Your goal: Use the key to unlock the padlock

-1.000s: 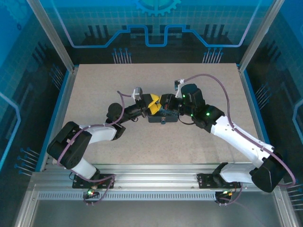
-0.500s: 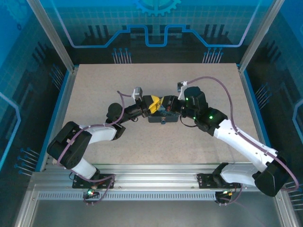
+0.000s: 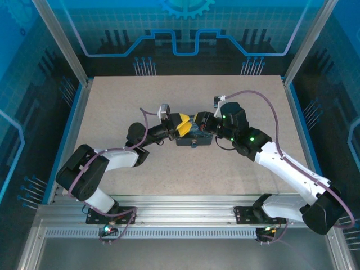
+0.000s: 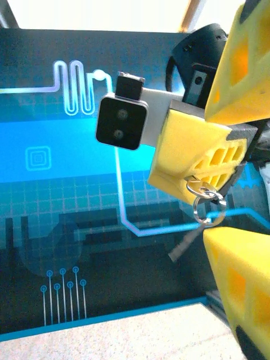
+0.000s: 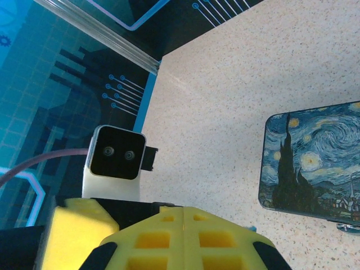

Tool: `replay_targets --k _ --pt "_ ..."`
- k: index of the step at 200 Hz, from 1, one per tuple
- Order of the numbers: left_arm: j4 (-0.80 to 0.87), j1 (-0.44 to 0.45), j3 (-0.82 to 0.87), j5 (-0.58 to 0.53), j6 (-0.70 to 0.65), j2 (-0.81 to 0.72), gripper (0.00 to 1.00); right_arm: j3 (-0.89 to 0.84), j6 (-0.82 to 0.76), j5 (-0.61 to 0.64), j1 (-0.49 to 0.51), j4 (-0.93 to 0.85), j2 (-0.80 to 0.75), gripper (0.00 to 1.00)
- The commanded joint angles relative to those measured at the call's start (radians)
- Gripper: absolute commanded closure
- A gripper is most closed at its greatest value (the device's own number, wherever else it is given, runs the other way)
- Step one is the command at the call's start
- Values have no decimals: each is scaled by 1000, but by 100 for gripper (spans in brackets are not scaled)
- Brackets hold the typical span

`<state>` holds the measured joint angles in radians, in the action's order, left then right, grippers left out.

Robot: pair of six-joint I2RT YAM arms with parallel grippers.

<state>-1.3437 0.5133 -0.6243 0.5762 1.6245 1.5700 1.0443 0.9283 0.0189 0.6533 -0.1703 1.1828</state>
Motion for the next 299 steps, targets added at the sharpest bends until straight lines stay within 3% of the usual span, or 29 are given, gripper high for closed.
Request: replay_targets --k 1,24,101,184,253,299 --pt "-54 10 11 20 -1 4 34 31 10 2 -9 23 -8 100" --pt "-54 20 7 20 -8 7 29 54 3 9 -15 15 -1 100" --pt "-55 30 -15 16 0 21 28 55 28 -36 8 64 56 100" --pt "-56 15 -16 -1 5 30 49 -55 49 -25 19 61 -40 100" --pt "-55 16 -20 2 2 34 60 -97 61 -40 26 73 -67 100" --pt "-56 16 -18 -2 2 45 56 -111 58 -51 37 78 -84 100"
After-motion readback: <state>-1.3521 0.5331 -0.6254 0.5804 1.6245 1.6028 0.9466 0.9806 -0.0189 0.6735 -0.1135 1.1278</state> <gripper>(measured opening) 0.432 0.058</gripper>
